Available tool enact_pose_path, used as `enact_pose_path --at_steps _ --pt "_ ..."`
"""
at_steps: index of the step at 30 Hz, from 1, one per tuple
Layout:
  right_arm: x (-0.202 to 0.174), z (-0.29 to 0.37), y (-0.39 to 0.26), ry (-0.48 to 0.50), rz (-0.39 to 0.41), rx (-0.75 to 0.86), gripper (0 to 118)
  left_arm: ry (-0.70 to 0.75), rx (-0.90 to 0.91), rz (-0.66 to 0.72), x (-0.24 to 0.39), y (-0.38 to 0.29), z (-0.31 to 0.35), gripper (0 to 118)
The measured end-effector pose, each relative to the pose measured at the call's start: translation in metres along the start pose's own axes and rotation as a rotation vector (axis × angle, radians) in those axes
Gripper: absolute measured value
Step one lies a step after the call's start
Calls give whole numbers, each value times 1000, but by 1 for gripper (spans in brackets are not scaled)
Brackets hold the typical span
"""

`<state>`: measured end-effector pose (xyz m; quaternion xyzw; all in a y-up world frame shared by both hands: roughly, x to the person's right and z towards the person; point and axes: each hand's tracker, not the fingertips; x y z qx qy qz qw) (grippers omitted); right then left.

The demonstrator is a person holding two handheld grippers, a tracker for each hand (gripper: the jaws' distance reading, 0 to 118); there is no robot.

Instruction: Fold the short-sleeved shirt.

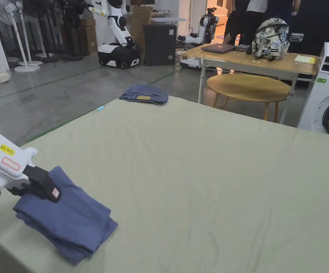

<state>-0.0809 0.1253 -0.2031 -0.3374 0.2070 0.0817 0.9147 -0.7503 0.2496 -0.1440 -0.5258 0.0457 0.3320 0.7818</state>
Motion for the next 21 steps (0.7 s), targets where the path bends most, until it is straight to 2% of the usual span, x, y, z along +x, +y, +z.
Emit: enact_pose_path --at_steps 1,2,5,8,10,13,16,21 --pt "-1 3 2 -1 3 -2 0 40 11 -10 -1 -1 -1 25" --pt "-1 3 3 -1 6 -4 0 71 25 -22 -22 12 1 34" --pt "0 2 3 -4 6 -4 0 162 98 -81 -27 14 12 57" --pt "0 -1 5 -3 11 -4 0 260 128 -27 -34 21 28 57" --pt "0 -2 4 2 9 -3 0 354 188 -47 -24 12 40 57" --pt "-1 -3 3 7 0 6 0 340 237 -85 -16 0 39 57" --pt "-1 -3 2 9 -14 17 0 271 235 -107 -19 -7 21 52" --pt "4 8 9 1 -28 46 0 238 268 -195 41 -56 -21 13"
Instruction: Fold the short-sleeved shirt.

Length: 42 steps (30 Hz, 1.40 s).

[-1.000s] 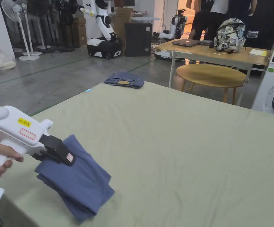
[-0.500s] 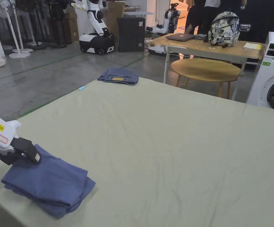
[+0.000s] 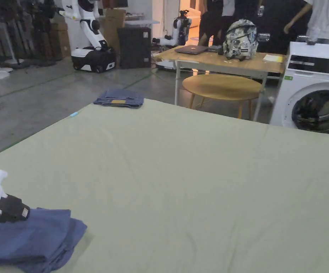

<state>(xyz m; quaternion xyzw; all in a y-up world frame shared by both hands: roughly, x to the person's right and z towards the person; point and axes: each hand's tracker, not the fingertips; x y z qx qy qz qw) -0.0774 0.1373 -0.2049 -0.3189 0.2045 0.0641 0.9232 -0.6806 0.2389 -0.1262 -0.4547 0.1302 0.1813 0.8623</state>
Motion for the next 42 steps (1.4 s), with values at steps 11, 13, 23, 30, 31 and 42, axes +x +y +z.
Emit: enact_pose_path --at_steps 11,13,23,30,31,42 --pt "39 21 14 -95 -53 142 0 -150 324 -237 184 -59 -13 0" --pt "50 27 21 -124 -68 170 0 -87 426 -296 240 -79 -13 0" --pt "92 47 49 -226 -109 326 0 -90 733 -421 379 -132 -30 0" --pt "107 47 52 -270 -115 405 0 -90 799 -326 396 -133 -44 0" --pt "108 47 52 -270 -117 413 0 -99 799 -312 396 -133 -43 0" --pt "110 51 60 -295 -145 474 0 -106 873 -299 400 -120 -40 0"
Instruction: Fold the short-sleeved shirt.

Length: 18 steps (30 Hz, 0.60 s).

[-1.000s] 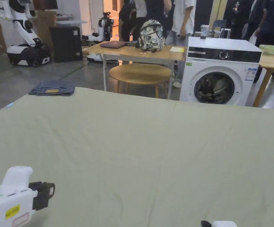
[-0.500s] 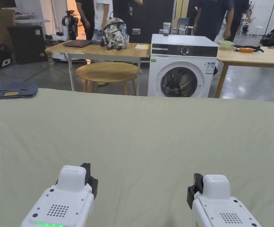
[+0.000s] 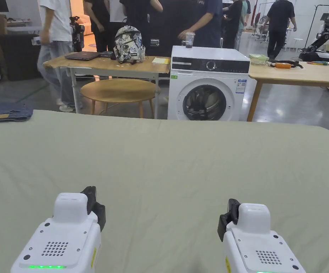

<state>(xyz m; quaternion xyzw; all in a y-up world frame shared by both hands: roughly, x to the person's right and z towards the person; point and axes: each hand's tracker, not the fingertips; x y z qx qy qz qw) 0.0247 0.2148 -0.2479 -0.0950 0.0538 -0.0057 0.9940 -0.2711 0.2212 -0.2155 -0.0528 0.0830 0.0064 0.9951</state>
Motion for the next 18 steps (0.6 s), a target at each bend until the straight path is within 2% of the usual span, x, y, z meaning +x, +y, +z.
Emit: enact_pose_path --at_steps 7,9,10,11,12,13,16,18 --pt "0 2 2 -38 18 26 1 -47 3 20 -3 11 1 1" --pt "0 2 1 -31 20 33 18 -43 -1 30 -1 13 1 9" --pt "0 2 1 -28 20 35 31 -27 1 27 0 14 1 18" --pt "0 2 1 -30 20 37 54 -17 0 22 1 15 1 34" --pt "-1 2 0 -32 20 40 66 -13 1 15 1 15 1 45" --pt "-1 4 -1 -37 24 52 72 -4 2 7 2 16 2 51" --pt "-2 6 0 -41 28 69 75 0 29 1 3 15 5 74" --pt "-3 5 1 -37 33 68 88 -18 50 7 2 14 6 80"
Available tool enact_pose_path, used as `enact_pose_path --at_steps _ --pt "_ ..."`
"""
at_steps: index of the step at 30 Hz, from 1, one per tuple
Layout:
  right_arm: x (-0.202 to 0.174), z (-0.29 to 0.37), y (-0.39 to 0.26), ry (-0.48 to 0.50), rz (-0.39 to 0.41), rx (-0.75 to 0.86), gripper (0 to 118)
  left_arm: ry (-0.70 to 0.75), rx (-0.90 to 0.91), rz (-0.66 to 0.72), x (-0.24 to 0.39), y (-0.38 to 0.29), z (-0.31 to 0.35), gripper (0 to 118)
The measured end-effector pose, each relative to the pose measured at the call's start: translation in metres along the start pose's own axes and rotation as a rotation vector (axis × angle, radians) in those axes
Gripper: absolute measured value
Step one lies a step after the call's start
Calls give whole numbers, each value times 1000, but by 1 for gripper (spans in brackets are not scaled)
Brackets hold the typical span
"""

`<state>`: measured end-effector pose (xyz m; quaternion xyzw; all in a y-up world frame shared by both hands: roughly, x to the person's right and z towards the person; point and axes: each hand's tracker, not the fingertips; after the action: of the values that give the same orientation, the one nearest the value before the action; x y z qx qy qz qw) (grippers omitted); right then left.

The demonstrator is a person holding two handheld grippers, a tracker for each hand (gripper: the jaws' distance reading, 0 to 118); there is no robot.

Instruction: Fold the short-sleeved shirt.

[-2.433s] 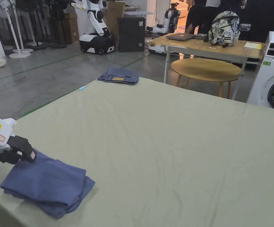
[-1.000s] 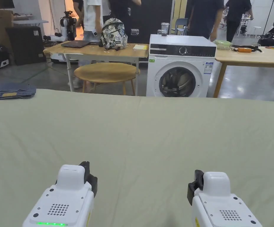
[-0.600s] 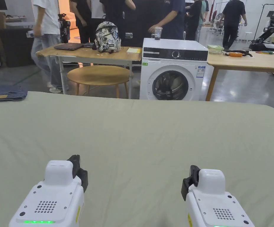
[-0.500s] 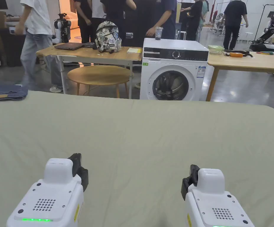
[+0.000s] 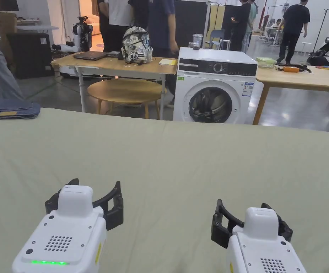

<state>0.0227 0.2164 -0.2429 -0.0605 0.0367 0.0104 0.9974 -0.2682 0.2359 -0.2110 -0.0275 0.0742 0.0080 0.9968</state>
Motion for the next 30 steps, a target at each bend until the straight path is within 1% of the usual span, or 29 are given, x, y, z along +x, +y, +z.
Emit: enact_pose_path --at_steps 1,4,6,8,10,13,16,20,23,25,27,29,30 --pt "-1 0 0 -1 2 -4 90 -1 5 4 0 -1 1 81" --pt "-2 -1 2 0 5 -8 90 -10 37 38 -3 -3 4 85" --pt "-3 -3 2 2 10 -13 90 -12 63 55 -5 -4 4 85" --pt "-3 -5 2 9 17 -19 90 12 89 44 -6 -4 4 85" --pt "-4 -5 2 19 22 -16 90 65 75 13 -6 -3 2 85" --pt "-6 -4 2 36 12 -7 90 61 46 50 -13 0 -1 85" --pt "-6 -5 2 57 -21 -3 91 76 35 69 -18 -1 0 85" --pt "-8 -9 3 41 -6 -24 94 91 22 56 -21 -3 3 85" --pt "-8 -11 6 31 -23 -44 94 95 12 32 -21 -5 4 85" --pt "-10 -11 8 -18 -27 -62 94 92 3 19 -20 -6 5 85" --pt "-12 -13 11 -44 -28 -72 94 87 -4 12 -20 -7 5 85" --pt "-11 -13 11 -38 -50 -75 94 84 -22 17 -20 -7 5 85" --pt "-10 -12 11 -25 -75 -82 94 79 -35 29 -20 -8 5 85"
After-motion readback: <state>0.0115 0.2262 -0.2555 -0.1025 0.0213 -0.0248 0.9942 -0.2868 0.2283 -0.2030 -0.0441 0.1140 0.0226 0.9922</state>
